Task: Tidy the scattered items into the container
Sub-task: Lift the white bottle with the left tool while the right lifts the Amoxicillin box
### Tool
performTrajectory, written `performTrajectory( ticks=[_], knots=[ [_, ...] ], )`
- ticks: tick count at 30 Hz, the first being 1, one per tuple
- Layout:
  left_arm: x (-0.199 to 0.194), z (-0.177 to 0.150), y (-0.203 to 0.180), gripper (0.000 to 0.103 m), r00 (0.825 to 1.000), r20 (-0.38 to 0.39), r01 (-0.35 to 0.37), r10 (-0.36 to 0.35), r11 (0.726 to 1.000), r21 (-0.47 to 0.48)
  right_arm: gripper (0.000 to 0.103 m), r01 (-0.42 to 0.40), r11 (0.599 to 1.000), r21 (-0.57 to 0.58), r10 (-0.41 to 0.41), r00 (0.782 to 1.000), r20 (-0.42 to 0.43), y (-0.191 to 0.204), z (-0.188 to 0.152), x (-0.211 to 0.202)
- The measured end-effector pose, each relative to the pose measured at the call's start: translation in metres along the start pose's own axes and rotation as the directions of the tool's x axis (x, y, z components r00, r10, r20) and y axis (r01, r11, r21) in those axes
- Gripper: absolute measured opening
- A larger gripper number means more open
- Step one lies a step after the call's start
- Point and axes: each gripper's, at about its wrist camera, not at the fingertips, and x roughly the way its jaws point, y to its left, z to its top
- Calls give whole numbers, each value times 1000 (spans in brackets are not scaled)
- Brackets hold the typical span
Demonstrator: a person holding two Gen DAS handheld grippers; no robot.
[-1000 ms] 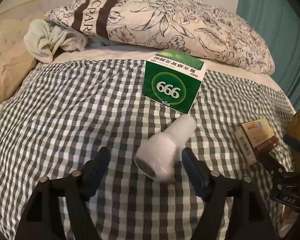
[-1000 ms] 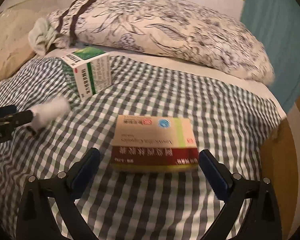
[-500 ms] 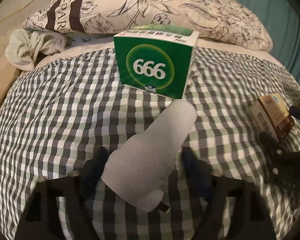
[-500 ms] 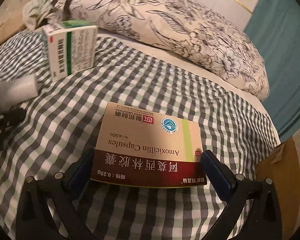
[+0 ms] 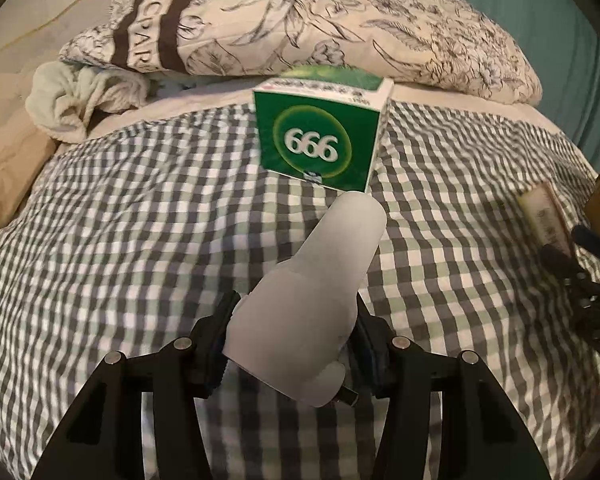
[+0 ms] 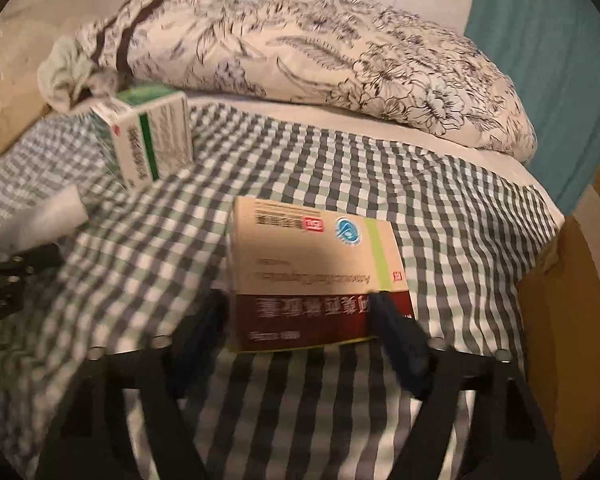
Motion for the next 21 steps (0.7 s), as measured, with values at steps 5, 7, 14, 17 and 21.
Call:
performTrajectory(
  ticks=[5, 7, 14, 17, 21],
  knots=[
    [-17, 0, 5, 53, 1000, 20, -12, 13, 1000, -12, 44, -45, 973, 228, 35, 998, 49, -38, -20, -41],
    [-20, -2, 3, 53, 1000, 21, -9, 9, 1000, -7, 44, -22, 956, 294, 12, 999, 36, -55, -37, -50],
    [-23, -5, -5, 53, 1000, 31, 0, -1, 1000, 20, 44, 100, 928, 360, -92, 995, -40, -86, -78, -50],
    [-21, -6, -2, 53, 1000, 28, 5, -6, 1000, 8, 54, 4, 923, 384, -2, 1000, -6, -89, -76, -55],
    [-14, -9, 0, 53, 1000, 5, 9, -9, 1000, -2, 87, -154, 866, 477, 149, 988, 48, -95, -69, -54]
  ],
)
